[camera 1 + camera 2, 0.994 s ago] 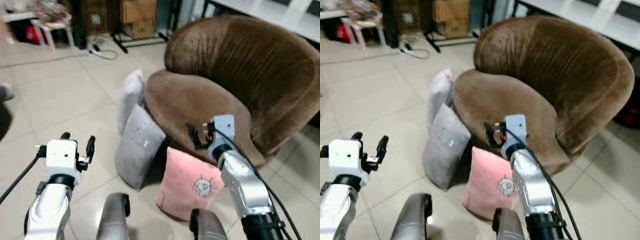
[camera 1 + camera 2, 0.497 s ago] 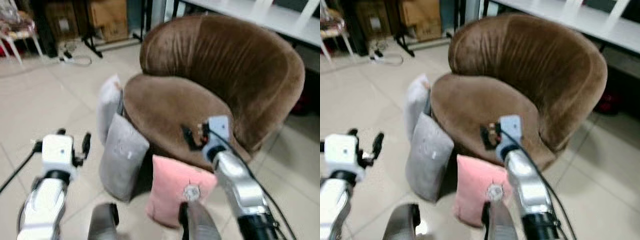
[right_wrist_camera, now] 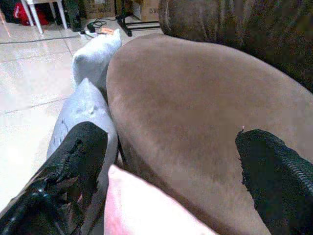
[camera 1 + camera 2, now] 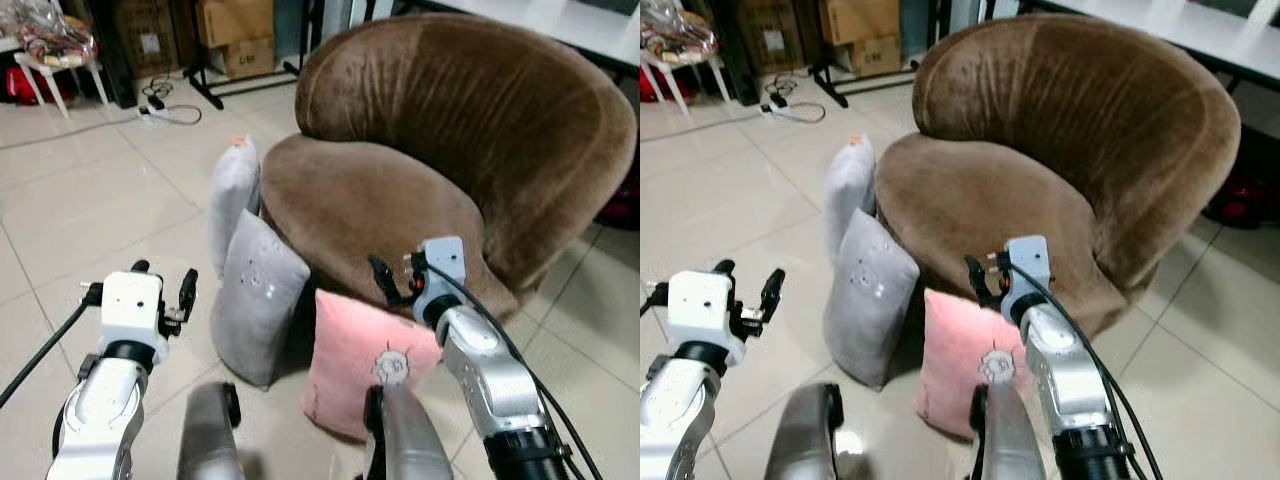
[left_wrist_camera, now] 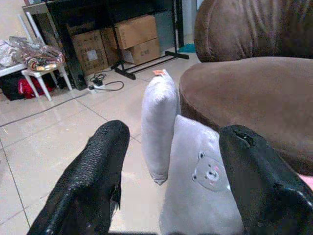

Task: Move the pillow to the sofa from floor

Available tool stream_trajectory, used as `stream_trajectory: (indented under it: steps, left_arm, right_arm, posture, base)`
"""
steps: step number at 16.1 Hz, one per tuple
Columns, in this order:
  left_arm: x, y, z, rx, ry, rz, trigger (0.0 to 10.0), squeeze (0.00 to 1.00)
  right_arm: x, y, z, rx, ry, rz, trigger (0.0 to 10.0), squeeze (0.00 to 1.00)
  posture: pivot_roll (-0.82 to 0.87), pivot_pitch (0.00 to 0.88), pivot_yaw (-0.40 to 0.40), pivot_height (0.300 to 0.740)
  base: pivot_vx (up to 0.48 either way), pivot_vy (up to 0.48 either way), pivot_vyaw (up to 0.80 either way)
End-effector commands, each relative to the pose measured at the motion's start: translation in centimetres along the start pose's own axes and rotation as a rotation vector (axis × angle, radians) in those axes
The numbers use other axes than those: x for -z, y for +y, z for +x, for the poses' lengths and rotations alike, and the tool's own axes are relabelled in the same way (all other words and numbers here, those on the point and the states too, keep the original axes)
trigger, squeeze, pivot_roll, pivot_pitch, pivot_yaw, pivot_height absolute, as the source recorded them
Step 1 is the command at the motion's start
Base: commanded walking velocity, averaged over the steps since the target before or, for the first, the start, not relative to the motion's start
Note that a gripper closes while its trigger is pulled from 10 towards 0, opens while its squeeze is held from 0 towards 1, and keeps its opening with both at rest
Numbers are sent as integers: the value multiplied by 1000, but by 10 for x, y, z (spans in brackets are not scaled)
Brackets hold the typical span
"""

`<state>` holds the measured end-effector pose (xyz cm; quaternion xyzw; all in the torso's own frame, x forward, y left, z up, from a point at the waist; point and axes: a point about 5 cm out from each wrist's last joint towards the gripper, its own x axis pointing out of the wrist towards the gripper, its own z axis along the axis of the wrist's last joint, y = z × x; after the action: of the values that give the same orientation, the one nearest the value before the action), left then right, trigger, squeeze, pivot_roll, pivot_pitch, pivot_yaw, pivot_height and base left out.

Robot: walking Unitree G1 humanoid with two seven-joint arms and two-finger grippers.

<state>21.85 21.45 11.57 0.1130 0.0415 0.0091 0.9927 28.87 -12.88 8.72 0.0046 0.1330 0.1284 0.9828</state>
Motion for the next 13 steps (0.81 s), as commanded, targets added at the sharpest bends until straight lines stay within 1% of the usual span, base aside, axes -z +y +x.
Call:
stream_trajectory:
  steps: [1,5,9,10,11,12,13]
  left_arm:
    - [-2,-2,0,13,1,1,10000,0]
    - [0,-2,-2,18,11,2,10000,0]
    - [0,-4,-4,34,20,7,10000,0]
    - [0,-7,-4,60,25,9,10000,0]
    - [-3,-10,-2,104,24,10,10000,0]
    - [-5,-11,-3,120,20,9,10000,0]
    - [-7,-12,-3,130,16,7,10000,0]
  right_arm:
    - [-1,-4,1,-2,8,-1,10000,0]
    - [-1,-5,1,-15,16,-19,10000,0]
    - [-2,-6,1,-28,16,-41,10000,0]
    - [-2,-5,3,-53,27,-57,10000,0]
    - [-4,-6,8,-80,32,-84,10000,435]
    - [-6,-6,10,-95,31,-91,10000,1000]
    - [-7,-6,11,-105,30,-94,10000,1000]
  posture:
    - [-42,0,-75,496]
    - [-46,0,-75,456]
    - [-55,0,-79,431]
    - [-62,0,-79,431]
    - [-66,5,-80,431]
    - [-71,19,-82,431]
    - [-71,19,-82,431]
  base:
    - [0,0,0]
    - [0,0,0]
    - [0,0,0]
    - [0,0,0]
    - [0,0,0]
    - [0,0,0]
    - [0,0,0]
